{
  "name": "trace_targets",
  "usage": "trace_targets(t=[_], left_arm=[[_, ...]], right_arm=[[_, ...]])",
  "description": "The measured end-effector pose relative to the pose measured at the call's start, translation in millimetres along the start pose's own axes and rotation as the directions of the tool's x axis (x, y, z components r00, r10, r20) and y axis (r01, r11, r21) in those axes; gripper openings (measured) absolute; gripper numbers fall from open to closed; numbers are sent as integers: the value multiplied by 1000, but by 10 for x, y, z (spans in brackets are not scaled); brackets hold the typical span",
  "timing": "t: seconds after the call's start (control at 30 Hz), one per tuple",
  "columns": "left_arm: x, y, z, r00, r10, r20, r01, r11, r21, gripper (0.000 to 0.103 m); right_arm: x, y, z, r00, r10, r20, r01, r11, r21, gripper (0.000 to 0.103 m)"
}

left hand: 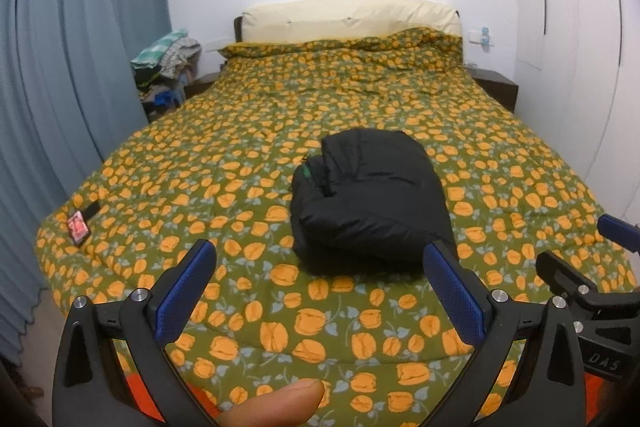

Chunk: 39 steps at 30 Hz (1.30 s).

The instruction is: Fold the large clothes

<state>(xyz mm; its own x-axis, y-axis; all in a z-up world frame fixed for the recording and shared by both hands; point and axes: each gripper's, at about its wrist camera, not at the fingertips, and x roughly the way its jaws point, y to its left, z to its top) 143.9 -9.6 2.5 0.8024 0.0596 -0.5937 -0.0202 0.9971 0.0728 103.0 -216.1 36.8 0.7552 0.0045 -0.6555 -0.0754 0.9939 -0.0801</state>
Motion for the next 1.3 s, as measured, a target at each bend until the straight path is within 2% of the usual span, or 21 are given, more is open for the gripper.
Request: trace_targets(t=[0.27, 0.47, 0.57, 0.73, 1.3], left_arm=[[-8, -10, 0, 999, -19, -34, 19, 1000, 5, 103], [-79, -97, 21, 999, -23, -21, 24, 1000, 20, 103], [-72, -93, 30, 999, -31, -27, 31, 999, 11, 103], [-63, -146, 35, 1000, -4, -24, 5, 999, 38, 103], [10, -203, 4, 998, -27, -63, 29, 999, 39, 103]], right_arm=[[-68, 40, 21, 1000, -22, 16, 22, 1000, 1, 95], [-107, 12, 29, 999, -33, 25, 33, 999, 8, 95], [-112, -3, 21, 999, -49, 22, 49, 999, 1, 95], [-131, -32, 23, 998, -64, 12, 64, 998, 4, 95], [-105, -84, 5, 997, -79, -16, 79, 997, 15, 95]])
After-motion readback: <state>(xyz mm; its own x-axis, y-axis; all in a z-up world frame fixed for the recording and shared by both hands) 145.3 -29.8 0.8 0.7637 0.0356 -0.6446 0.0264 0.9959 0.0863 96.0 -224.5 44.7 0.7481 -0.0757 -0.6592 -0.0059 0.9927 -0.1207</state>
